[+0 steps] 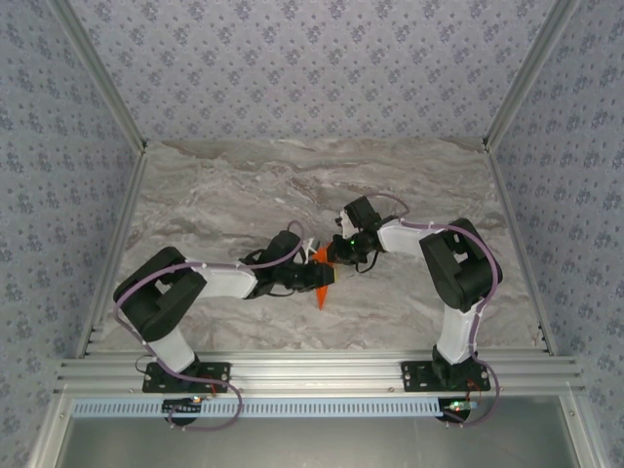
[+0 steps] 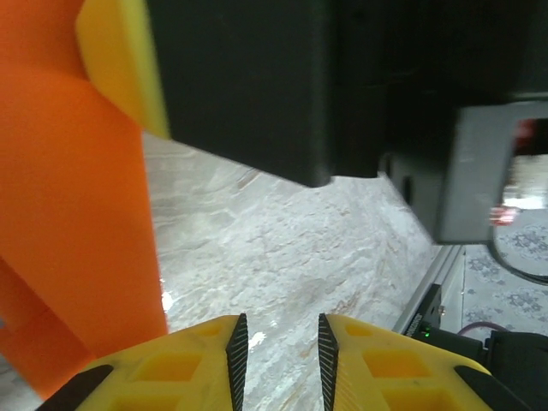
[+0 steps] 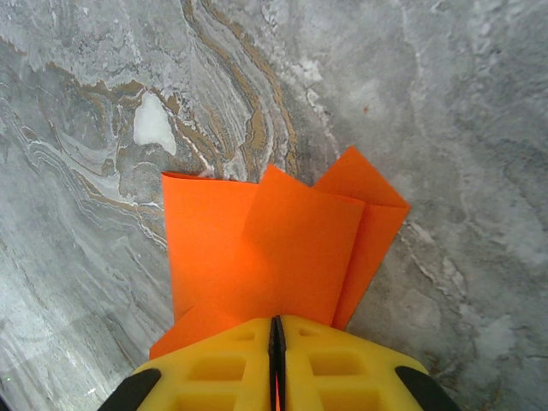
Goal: Fold a paper plane with a square sheet of paper (fold left side to right side)
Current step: Fold the wing for the fifth time at the center of the table.
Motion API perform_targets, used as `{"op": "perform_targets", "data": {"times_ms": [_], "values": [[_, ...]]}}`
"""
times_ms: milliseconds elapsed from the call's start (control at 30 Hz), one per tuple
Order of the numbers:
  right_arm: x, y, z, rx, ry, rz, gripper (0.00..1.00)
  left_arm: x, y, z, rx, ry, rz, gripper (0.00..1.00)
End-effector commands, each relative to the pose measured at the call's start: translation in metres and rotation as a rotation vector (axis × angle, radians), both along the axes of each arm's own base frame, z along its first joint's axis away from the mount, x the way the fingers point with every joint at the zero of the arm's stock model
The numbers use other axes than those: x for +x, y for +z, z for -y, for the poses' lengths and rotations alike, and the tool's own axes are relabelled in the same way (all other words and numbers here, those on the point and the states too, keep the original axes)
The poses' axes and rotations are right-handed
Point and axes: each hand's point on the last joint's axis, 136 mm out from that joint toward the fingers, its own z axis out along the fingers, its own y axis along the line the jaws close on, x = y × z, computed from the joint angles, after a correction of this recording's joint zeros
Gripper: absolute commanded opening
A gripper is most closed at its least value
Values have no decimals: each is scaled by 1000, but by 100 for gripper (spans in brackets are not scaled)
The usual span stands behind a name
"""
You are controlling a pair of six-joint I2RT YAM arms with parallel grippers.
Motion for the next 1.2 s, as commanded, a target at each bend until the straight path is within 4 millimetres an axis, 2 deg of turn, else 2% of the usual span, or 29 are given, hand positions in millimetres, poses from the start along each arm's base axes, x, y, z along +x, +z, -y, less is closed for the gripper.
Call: {"op": "perform_targets", "data": {"times_ms": [0,467,800,900,1033,1167], "values": [[-31,-42,31,-163,-17,-133,10,2,-11,-1,48,11,-16,29],[-30,-41,31,-162,-14,-129,10,-3,-38,-11,114,24,-61,29],[-25,-34,25,-130,-7,-112,10,-16,-53,-12,138,23,-103,28],[-17,-18,18,-78,-1,-74,9,-22,-61,-17,176,32,-127,27],[-2,21,20,-5,-11,25,6,-27,-73,-28,234,64,-157,20],[-9,42,21,60,1,73,3,-28,-79,-35,270,77,-163,14]]}}
